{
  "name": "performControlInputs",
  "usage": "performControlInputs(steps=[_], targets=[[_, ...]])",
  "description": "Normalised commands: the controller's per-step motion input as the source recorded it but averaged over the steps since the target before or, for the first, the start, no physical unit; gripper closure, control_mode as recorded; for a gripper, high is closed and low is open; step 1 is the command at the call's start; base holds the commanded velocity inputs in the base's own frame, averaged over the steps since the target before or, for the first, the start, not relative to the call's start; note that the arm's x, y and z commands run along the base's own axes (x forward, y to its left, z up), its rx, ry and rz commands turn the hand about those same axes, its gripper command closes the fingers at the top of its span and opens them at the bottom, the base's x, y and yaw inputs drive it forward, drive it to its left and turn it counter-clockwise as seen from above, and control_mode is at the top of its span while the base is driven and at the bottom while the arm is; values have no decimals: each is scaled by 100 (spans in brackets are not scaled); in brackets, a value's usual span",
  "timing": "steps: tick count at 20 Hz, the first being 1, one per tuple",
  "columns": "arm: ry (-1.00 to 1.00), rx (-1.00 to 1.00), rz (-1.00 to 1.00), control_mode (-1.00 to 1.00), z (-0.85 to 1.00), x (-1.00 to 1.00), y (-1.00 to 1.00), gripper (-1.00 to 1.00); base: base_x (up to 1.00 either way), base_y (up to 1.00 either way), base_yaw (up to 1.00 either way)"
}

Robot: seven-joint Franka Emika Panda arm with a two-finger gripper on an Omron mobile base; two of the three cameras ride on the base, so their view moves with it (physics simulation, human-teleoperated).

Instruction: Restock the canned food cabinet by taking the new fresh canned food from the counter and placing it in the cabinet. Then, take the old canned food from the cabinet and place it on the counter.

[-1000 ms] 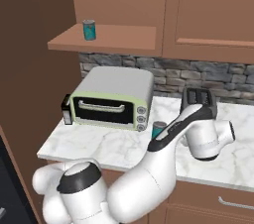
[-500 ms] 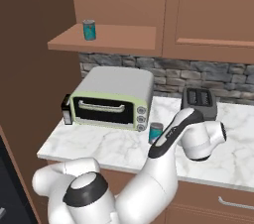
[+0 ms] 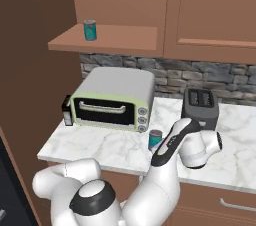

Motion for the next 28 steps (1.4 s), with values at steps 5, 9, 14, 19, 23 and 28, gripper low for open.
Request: performControlInputs(steps=[5, 9, 14, 19, 23, 28], targets=[[-3, 0, 0, -100, -32, 24, 13, 100, 0, 0, 0], [-1, -1, 0, -100, -33, 35, 22, 100, 0, 0, 0], [-1, -3, 0, -100, -44, 43, 24, 100, 0, 0, 0], [-4, 0, 0, -100, -38, 53, 18, 100, 0, 0, 0], [-2, 0, 0, -100, -6, 27, 9, -100, 0, 0, 0], [0, 0, 0, -100, -1, 5, 0, -100, 0, 0, 0]])
